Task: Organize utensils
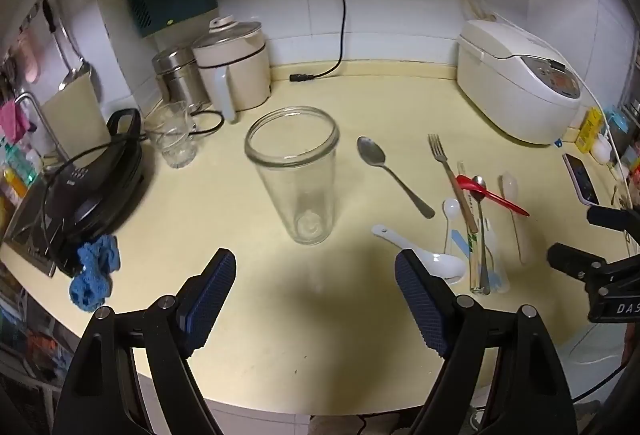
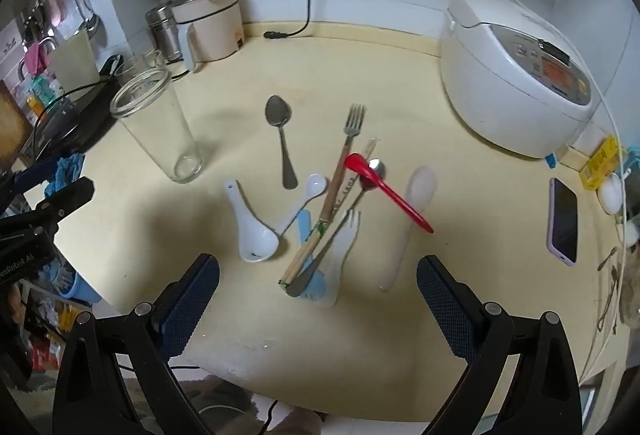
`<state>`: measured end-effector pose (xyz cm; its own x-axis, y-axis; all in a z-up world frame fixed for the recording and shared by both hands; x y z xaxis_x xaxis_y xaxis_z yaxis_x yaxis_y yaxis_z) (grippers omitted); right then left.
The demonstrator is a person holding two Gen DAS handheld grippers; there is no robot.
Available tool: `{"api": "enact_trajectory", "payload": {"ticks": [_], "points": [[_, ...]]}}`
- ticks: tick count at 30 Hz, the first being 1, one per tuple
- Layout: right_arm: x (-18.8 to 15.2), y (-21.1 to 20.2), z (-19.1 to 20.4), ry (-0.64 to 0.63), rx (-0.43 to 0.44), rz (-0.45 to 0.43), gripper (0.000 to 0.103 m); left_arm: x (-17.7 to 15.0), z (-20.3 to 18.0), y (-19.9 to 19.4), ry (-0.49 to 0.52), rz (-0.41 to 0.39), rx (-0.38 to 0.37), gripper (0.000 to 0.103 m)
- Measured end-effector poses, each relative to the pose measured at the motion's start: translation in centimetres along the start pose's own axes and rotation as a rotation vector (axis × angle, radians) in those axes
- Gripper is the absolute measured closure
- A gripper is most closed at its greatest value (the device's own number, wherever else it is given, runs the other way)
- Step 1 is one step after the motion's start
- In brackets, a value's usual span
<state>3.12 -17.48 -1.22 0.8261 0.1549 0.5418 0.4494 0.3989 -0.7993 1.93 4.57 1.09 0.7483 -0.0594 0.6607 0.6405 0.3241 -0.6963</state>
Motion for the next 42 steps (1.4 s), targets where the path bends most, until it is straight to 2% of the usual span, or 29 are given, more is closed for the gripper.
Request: {"api": "enact_trajectory", "payload": {"ticks": [6, 21, 32, 42], "points": [[-0.7, 0.5, -1.0, 0.060, 0.010, 0.017, 0.004, -0.2, -0.1, 0.4, 0.002, 0.018, -0.009, 0.018], [-0.5, 2.0, 0.5, 0.017, 0.039, 0.031, 0.004, -0.4, 0.1, 1.2, 0.009, 0.016, -0.006, 0.018], [-0.7, 2.4, 0.7, -0.009, -0.008, 0.044, 0.003, -0.7, 0.4, 1.0, 0.016, 0.007, -0.010, 0.018], [-1.8, 2.4, 0.4, 0.032, -0.014, 0.069, 0.003, -1.3, 0.2, 1.4, 0.028, 0.026, -0.023, 0.018]]}}
Point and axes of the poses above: each gripper's, at about its wrist camera, not at the fingertips, and y roughly the way its jaws point, z to its left, x to its top, the point moved 4 cm from there along y, roughly the way its jaws point, and after that the axes turned 14 degrees about x, right-handed, at the moved point
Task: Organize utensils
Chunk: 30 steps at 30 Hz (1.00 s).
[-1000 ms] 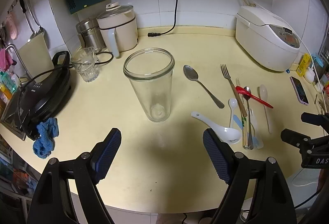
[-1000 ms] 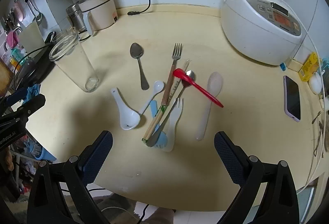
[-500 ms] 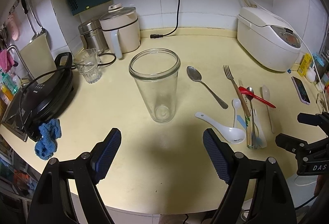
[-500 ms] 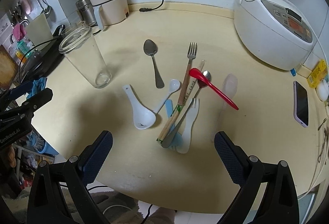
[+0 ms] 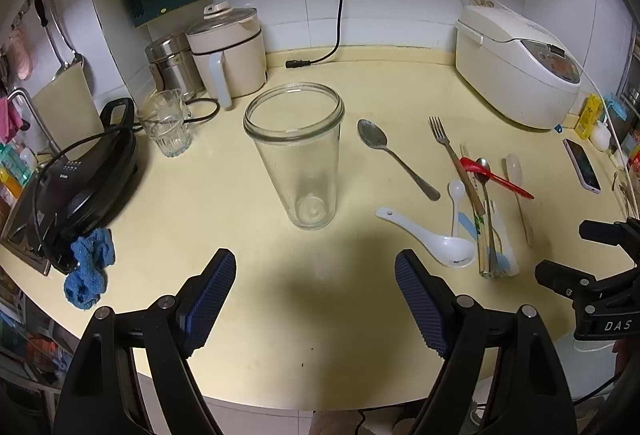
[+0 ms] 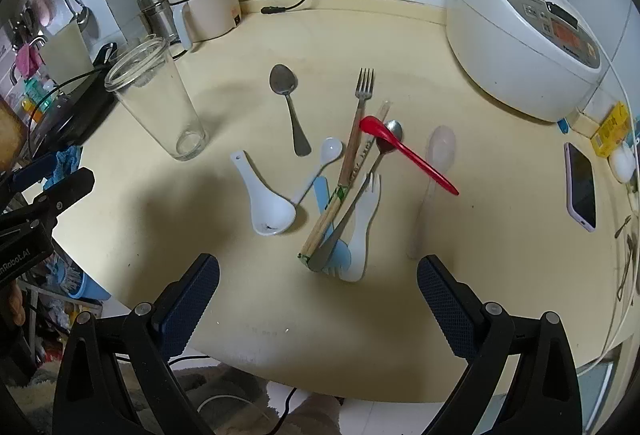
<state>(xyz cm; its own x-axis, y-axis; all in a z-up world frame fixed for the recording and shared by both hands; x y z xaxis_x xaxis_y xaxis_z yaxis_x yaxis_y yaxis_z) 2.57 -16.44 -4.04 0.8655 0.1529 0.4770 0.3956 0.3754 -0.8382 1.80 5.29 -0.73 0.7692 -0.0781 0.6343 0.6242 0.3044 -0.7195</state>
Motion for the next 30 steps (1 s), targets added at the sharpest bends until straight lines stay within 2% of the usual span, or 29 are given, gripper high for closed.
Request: {"api": "enact_trajectory", "payload": {"ticks": [30], "points": [[0.0, 0.9, 0.0, 0.019, 0.022, 0.021, 0.003, -0.5, -0.3, 1.2, -0.008, 0.021, -0.008, 0.018]]}}
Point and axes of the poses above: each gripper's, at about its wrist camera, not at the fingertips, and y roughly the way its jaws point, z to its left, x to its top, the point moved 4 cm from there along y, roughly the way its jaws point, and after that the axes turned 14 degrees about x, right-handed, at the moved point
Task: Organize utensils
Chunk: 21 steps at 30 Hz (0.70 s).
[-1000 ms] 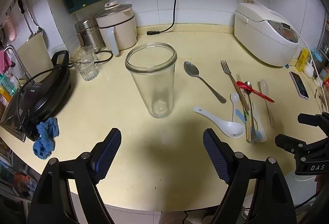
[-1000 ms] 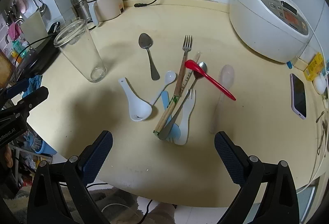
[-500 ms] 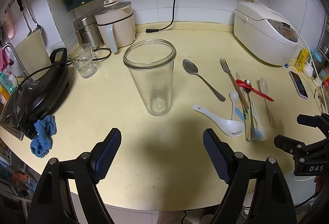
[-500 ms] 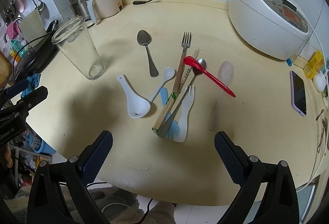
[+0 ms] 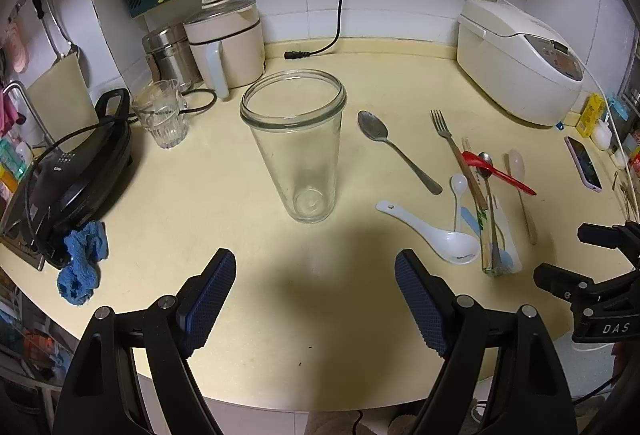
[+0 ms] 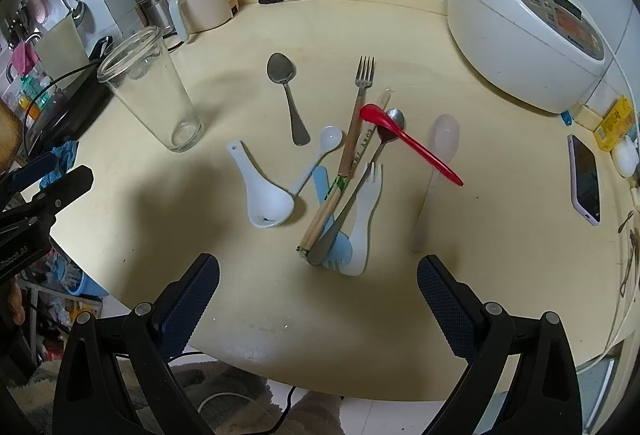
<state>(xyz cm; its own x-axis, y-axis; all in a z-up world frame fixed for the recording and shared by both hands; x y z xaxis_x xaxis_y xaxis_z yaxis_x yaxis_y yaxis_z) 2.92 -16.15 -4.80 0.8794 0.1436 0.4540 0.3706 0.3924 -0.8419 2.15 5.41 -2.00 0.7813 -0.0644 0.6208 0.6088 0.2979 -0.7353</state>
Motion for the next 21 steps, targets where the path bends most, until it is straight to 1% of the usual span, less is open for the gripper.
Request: {"api": "enact_trajectory", "payload": {"ticks": [5, 8, 9, 10, 14, 17, 19, 21], "points": [[0.0, 0.4, 0.0, 0.000, 0.004, 0.006, 0.003, -0.1, 0.3, 1.4, -0.011, 0.002, -0.019, 0.018], [0.1, 0.6, 0.2, -0.003, 0.004, 0.009, 0.003, -0.1, 0.7, 2.8, -0.015, -0.008, -0.057, 0.018], [0.0, 0.6, 0.2, -0.004, 0.003, 0.009, 0.003, 0.0, 0.8, 3.2, -0.008, -0.024, -0.066, 0.018], [0.1, 0.6, 0.3, -0.004, 0.002, 0.009, 0.003, 0.1, 0.9, 3.7, 0.012, -0.060, -0.072, 0.018], [0.2, 0.9, 0.4, 0.001, -0.009, 0.014, 0.003, 0.4, 0.5, 6.2, 0.147, -0.162, -0.038, 0.018], [0.4, 1.0, 0.7, 0.003, -0.022, 0.019, 0.003, 0.7, 0.4, 8.5, 0.218, -0.215, -0.044, 0.018], [0.5, 1.1, 0.9, 0.005, -0.033, 0.020, 0.003, 0.9, 0.2, 9.7, 0.253, -0.259, -0.069, 0.018], [0.5, 1.3, 1.1, 0.011, -0.047, 0.022, 0.003, 1.3, 0.0, 10.6, 0.275, -0.286, -0.130, 0.018]]}}
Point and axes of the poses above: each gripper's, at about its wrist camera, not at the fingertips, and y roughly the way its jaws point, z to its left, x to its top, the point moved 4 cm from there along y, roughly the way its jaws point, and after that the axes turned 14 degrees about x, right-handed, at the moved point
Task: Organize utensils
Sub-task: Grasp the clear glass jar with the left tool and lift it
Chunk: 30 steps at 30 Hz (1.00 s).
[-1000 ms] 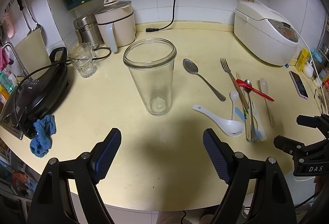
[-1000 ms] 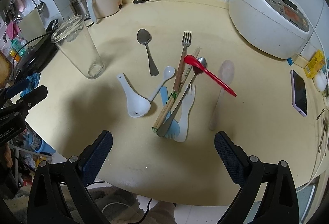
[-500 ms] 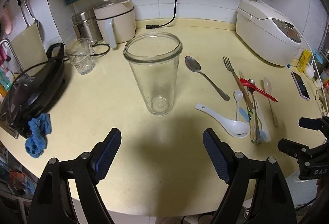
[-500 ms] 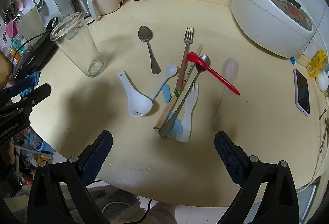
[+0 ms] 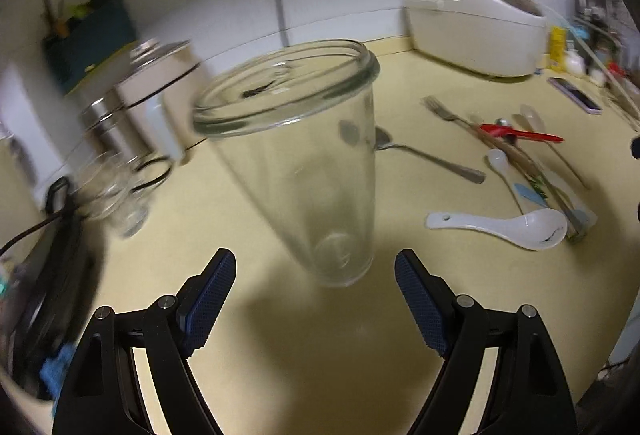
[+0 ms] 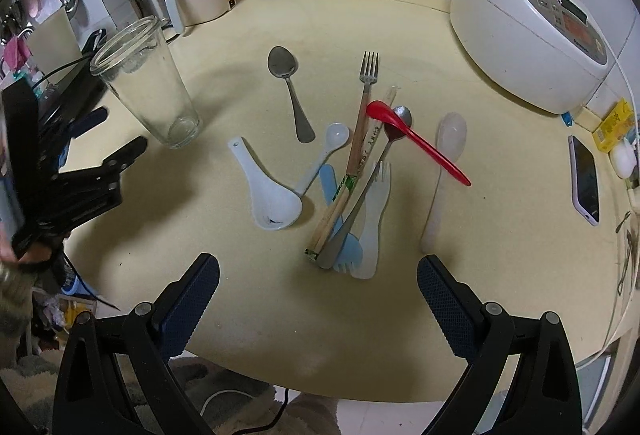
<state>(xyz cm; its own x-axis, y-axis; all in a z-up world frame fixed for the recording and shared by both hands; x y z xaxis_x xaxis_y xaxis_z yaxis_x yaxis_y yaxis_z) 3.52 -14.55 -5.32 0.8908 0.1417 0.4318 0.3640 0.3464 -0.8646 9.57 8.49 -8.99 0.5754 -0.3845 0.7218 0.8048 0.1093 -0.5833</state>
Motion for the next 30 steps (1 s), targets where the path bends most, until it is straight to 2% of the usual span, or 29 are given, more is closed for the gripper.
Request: {"api": "enact_trajectory", "payload": {"ticks": [3, 5, 7, 12, 14, 17, 20, 27, 29, 30], "points": [[0.1, 0.3, 0.3, 0.018, -0.023, 0.007, 0.003, 0.4, -0.5, 1.1, 0.025, -0.036, -0.113, 0.018], [0.2, 0.5, 0.4, 0.038, -0.037, 0.004, 0.003, 0.4, -0.6, 2.0, 0.037, -0.062, -0.131, 0.017], [0.2, 0.7, 0.7, 0.054, -0.051, 0.000, 0.003, 0.5, -0.3, 3.1, 0.031, -0.056, -0.174, 0.017], [0.0, 1.8, 1.8, 0.103, -0.078, -0.004, 0.003, 1.1, 1.3, 4.8, -0.068, -0.074, -0.225, 0.018], [-0.1, 2.3, 2.3, 0.129, -0.087, -0.005, 0.003, 1.3, 1.5, 5.3, -0.109, -0.082, -0.305, 0.018], [0.0, 3.0, 3.0, 0.166, -0.084, -0.010, 0.003, 1.7, 1.3, 6.0, -0.112, -0.062, -0.390, 0.018], [0.0, 3.3, 3.5, 0.193, -0.090, -0.013, 0.004, 2.0, 1.1, 7.2, -0.112, -0.020, -0.396, 0.018], [-0.1, 3.4, 3.6, 0.232, -0.149, -0.026, 0.004, 1.1, 1.1, 7.5, -0.186, 0.063, -0.486, 0.018], [0.0, 3.4, 3.4, 0.245, -0.154, -0.029, 0.017, 1.0, 1.3, 7.7, -0.208, 0.076, -0.509, 0.018], [0.2, 3.5, 3.1, 0.248, -0.160, -0.029, 0.019, 0.9, 1.5, 7.8, -0.219, 0.083, -0.523, 0.021]]}}
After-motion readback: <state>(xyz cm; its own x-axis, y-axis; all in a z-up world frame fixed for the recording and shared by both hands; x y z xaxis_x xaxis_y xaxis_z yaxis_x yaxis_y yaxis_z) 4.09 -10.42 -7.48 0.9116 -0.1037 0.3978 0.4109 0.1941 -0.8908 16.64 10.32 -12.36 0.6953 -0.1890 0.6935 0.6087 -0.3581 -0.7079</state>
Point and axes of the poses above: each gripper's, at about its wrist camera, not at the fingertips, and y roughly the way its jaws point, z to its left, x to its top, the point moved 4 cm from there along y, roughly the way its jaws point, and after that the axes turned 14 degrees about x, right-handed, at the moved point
